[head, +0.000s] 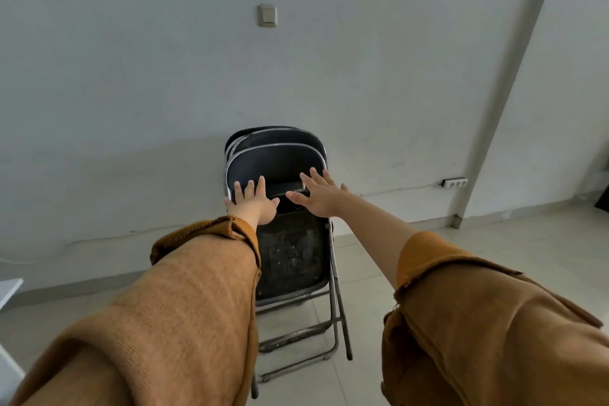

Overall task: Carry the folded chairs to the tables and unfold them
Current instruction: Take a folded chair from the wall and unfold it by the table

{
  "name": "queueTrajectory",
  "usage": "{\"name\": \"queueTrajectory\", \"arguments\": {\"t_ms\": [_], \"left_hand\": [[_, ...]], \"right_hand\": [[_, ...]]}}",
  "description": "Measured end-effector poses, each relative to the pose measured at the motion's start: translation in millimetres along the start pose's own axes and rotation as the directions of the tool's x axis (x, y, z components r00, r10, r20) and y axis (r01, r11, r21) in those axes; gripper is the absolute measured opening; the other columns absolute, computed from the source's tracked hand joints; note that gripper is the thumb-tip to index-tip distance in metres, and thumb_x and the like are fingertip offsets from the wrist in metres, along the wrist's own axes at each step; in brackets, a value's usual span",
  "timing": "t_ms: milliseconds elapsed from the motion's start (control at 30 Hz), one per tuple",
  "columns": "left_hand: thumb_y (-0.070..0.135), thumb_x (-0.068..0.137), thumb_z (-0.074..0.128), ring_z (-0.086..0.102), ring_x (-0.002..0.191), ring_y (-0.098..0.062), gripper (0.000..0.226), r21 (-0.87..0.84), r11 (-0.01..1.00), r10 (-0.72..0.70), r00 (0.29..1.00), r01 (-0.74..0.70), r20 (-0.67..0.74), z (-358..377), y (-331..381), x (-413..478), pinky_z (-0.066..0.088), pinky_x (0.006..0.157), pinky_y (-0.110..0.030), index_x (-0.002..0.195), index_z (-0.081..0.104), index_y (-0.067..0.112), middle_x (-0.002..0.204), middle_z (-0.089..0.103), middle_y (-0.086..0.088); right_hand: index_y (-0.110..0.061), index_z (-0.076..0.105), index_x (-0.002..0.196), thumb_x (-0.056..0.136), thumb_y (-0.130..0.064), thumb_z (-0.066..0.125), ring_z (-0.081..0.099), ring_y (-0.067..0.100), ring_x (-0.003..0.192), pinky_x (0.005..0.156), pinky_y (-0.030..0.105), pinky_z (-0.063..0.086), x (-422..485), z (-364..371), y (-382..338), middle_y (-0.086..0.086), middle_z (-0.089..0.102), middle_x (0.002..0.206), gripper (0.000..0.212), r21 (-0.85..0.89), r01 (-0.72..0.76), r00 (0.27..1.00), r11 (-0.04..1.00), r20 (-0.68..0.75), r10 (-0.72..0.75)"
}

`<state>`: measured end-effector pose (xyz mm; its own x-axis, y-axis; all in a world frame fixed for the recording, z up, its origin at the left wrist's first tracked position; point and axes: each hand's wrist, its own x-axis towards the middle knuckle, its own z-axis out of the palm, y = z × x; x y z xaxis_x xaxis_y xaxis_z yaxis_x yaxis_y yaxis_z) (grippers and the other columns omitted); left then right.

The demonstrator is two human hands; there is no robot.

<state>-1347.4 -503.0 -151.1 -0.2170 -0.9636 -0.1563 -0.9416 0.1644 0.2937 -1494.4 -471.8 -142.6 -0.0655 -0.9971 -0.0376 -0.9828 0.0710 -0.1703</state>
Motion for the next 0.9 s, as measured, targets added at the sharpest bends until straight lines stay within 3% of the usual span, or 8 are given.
{"name": "queueTrajectory", "arguments": {"t_ms": [233, 533, 900], "left_hand": [[0.041, 0.102, 0.024, -0.021, 0.145, -0.029, 0.064, 0.025, 0.999, -0.029, 0.999, 0.028, 0.023, 4, 29, 123, -0.006, 0.116, -0.051, 0.151, -0.011, 0.021, 0.16, -0.013, -0.005], [0.043, 0.102, 0.023, -0.019, 0.145, -0.028, 0.063, -0.041, 0.973, -0.226, 0.974, 0.226, -0.004, 24, 51, 259, -0.004, 0.116, -0.052, 0.152, -0.009, 0.02, 0.16, -0.011, -0.005], [0.044, 0.101, 0.024, -0.015, 0.146, -0.029, 0.064, -0.249, 0.777, -0.587, 0.808, 0.578, 0.046, 62, 102, 388, -0.001, 0.117, -0.051, 0.152, -0.008, 0.021, 0.16, -0.007, -0.005]], "right_hand": [[-0.024, 0.001, 0.153, 0.093, -0.064, 0.022, -0.015, 0.026, 0.146, 0.114, 0.056, 0.0, 120, -5, 44, 0.002, -0.01, 0.16, 0.074, 0.058, 0.031, 0.999, 0.998, 0.031, -0.032], [-0.024, 0.003, 0.153, 0.095, -0.061, 0.024, -0.014, 0.025, 0.146, 0.115, 0.054, 0.0, 269, 4, 93, 0.002, -0.009, 0.16, 0.072, 0.058, 0.18, 0.978, 0.982, 0.095, -0.185], [-0.023, 0.003, 0.153, 0.096, -0.06, 0.026, -0.013, 0.026, 0.146, 0.115, 0.055, 0.001, 431, 1, 145, 0.002, -0.008, 0.16, 0.072, 0.018, 0.494, 0.837, 0.869, 0.26, -0.481]]}}
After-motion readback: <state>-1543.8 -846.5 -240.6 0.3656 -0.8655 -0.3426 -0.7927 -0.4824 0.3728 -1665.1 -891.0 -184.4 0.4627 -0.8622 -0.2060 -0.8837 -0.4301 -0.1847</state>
